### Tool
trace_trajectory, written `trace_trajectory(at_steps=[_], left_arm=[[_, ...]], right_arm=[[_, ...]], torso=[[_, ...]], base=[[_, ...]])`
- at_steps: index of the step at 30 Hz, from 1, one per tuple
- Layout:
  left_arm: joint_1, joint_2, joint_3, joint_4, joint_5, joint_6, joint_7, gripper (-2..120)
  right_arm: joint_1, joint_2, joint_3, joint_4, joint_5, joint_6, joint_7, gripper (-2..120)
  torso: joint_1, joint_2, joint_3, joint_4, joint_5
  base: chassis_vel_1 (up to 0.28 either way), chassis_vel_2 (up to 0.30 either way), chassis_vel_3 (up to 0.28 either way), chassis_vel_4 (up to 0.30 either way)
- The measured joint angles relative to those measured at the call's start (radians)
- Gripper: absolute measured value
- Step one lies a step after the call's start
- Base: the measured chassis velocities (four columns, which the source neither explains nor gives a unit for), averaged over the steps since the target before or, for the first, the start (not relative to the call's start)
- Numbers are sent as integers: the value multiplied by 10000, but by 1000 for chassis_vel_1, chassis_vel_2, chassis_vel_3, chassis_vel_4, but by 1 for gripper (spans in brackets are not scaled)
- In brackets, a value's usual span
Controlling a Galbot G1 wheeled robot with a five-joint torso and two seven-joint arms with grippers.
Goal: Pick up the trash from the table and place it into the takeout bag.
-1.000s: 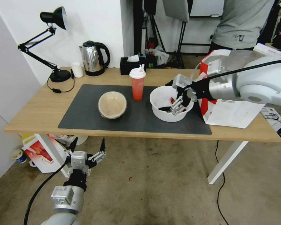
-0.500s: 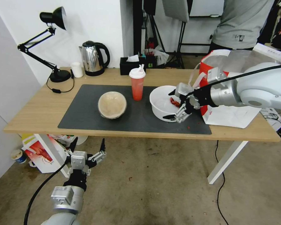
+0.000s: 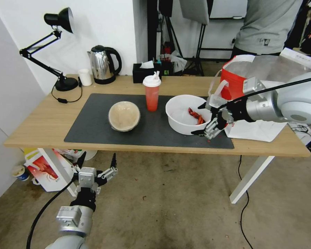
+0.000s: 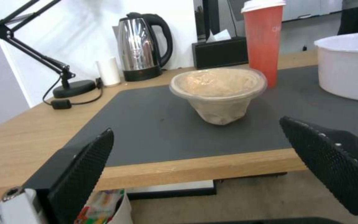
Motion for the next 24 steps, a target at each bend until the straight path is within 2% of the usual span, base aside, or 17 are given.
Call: trace_trajectory(at_steps=[7, 24], left_arm=[[0, 0, 0, 0, 0, 0, 0, 100], [0, 0, 0, 0, 0, 0, 0, 100]], right_arm=[[-251, -77, -104, -271, -17, -4, -56, 100], [-1835, -554, 817, -1357, -429, -4, -200, 100]], torso=[[1, 0, 0, 0, 1], [0, 0, 1, 0, -1]], base=[[0, 0, 0, 0], [0, 0, 0, 0]])
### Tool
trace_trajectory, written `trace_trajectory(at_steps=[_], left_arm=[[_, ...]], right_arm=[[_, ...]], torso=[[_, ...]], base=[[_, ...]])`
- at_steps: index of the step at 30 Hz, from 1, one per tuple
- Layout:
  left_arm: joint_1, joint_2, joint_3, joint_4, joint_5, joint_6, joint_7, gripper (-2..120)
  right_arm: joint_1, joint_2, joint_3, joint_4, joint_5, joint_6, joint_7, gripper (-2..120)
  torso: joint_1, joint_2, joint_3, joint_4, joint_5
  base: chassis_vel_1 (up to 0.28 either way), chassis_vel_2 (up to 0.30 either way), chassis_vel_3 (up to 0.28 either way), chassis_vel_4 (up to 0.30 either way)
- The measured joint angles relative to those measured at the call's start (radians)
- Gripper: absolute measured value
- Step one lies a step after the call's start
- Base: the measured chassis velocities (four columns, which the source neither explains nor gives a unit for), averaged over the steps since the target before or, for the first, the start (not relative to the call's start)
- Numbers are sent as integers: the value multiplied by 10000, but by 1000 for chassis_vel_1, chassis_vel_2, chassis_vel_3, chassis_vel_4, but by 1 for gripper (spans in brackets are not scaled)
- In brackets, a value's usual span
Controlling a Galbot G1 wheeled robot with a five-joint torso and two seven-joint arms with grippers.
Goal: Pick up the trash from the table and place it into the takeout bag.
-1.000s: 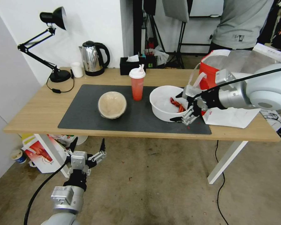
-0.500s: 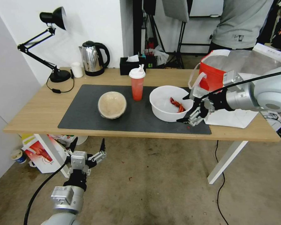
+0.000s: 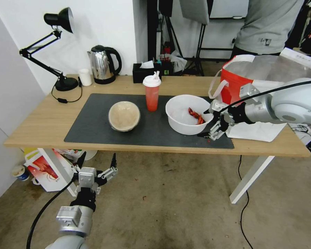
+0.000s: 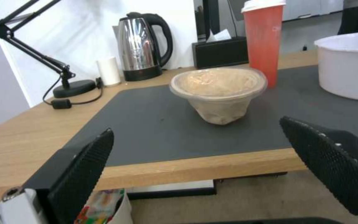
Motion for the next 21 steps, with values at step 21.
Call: trace_trajectory(at_steps=[21], left_arm=[[0, 0, 0, 0, 0, 0, 0, 100]], right_arm=[[-698, -822, 372, -235, 129, -5, -26, 100]], torso=[[0, 0, 0, 0, 1]], base=[[0, 0, 0, 0]])
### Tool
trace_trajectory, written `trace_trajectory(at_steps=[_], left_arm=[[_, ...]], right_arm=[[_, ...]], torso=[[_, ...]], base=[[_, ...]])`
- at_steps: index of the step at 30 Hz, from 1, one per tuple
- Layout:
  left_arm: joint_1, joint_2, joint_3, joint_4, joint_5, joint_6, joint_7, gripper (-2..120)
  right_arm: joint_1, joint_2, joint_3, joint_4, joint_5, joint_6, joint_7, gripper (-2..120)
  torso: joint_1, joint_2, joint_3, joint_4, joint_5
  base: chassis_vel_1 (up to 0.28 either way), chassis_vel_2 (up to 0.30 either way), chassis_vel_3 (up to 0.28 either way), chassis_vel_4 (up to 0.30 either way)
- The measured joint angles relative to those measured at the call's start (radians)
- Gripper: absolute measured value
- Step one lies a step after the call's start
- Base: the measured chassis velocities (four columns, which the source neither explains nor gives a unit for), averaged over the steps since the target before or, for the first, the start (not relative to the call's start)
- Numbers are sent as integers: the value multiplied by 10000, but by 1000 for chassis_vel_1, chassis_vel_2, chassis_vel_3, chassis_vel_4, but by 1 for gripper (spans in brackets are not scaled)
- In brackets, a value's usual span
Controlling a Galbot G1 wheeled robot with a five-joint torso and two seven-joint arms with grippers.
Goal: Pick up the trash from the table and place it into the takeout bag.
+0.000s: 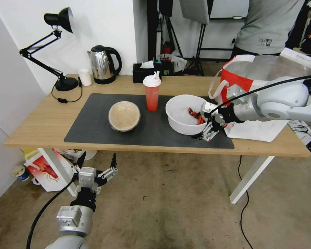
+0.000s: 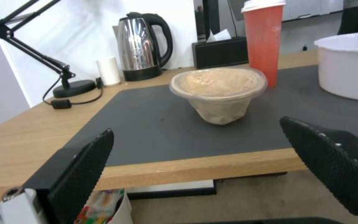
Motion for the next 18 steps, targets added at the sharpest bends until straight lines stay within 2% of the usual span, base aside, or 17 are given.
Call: trace_trajectory(at_steps=[18], left_arm=[[0, 0, 1, 0, 0, 0, 1, 100]], right_arm=[[-953, -650, 543, -731, 5, -47, -142, 100]], torso=[[0, 0, 0, 1, 1]], base=[[0, 0, 0, 0]])
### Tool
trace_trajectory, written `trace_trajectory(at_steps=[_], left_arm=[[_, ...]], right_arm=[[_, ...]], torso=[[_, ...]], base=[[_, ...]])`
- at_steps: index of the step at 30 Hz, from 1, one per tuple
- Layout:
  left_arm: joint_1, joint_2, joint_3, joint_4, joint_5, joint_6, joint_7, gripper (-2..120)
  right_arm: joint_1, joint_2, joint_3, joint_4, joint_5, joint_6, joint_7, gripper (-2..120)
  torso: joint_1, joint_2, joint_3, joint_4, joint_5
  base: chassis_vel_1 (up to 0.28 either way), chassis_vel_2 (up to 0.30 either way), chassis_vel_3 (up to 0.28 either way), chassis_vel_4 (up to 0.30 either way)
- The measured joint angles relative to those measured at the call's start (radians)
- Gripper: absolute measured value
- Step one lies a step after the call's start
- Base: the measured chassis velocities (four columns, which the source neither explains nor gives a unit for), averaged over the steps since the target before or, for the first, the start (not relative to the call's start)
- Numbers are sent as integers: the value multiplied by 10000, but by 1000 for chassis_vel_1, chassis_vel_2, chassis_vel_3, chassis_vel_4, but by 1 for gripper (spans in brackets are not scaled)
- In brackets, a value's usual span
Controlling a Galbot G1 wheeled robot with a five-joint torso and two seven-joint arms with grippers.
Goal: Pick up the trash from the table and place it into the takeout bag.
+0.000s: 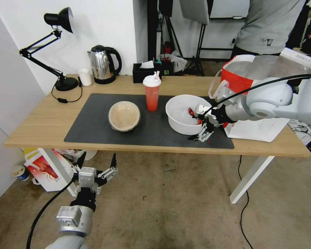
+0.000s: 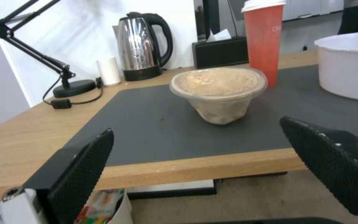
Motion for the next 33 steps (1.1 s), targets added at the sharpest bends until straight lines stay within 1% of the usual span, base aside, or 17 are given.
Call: trace_trajectory(at_steps=[8, 11, 15, 18, 20, 23, 25, 28, 29, 30, 33], left_arm=[[0, 0, 0, 0, 0, 0, -1, 100], [0, 0, -1, 0, 0, 0, -1, 100], [0, 0, -1, 0, 0, 0, -1, 100], [0, 0, -1, 0, 0, 0, -1, 100], [0, 0, -1, 0, 0, 0, -1, 100], [0, 0, -1, 0, 0, 0, -1, 100], [0, 0, -1, 0, 0, 0, -1, 100], [0, 0, -1, 0, 0, 0, -1, 100], [0, 0, -1, 0, 0, 0, -1, 100], [0, 0, -1, 0, 0, 0, -1, 100], [0, 0, -1, 0, 0, 0, -1, 100]], right_arm=[[-309, -72, 101, -309, -89, 0, -187, 100], [-614, -234, 239, -392, -106, -5, -174, 100], [-889, -315, 293, -538, -264, -20, -175, 100], [-1091, -395, 417, -612, -301, -43, -174, 100], [-1164, -442, 483, -638, -315, -58, -172, 99], [-1333, -554, 604, -723, -339, -128, -172, 94], [-1377, -567, 631, -742, -346, -133, -173, 94], [-1585, -643, 836, -884, -361, -165, -205, 80], [-1608, -664, 853, -907, -359, -166, -228, 77], [-1608, -664, 853, -907, -359, -166, -228, 77], [-1667, -721, 929, -1026, -333, -168, -327, 62]], torso=[[1, 0, 0, -4, -1], [1, 0, 0, 2, -2], [1, 0, 0, -3, 1], [1, 0, 0, -2, 1], [1, 0, 0, -1, -3], [1, 0, 0, -1, -3], [0, 0, 0, -1, -2], [1, 0, 0, 0, -1], [1, 0, 0, -1, -2], [1, 0, 0, -1, -2], [1, 0, 0, -1, -2]], base=[[0, 0, 0, 0], [0, 0, 0, 0], [0, 0, 0, 0], [0, 0, 0, 0], [0, 0, 0, 0], [0, 0, 0, 0], [0, 0, 0, 0], [0, 0, 0, 0], [0, 0, 0, 0], [0, 0, 0, 0], [0, 0, 0, 0]])
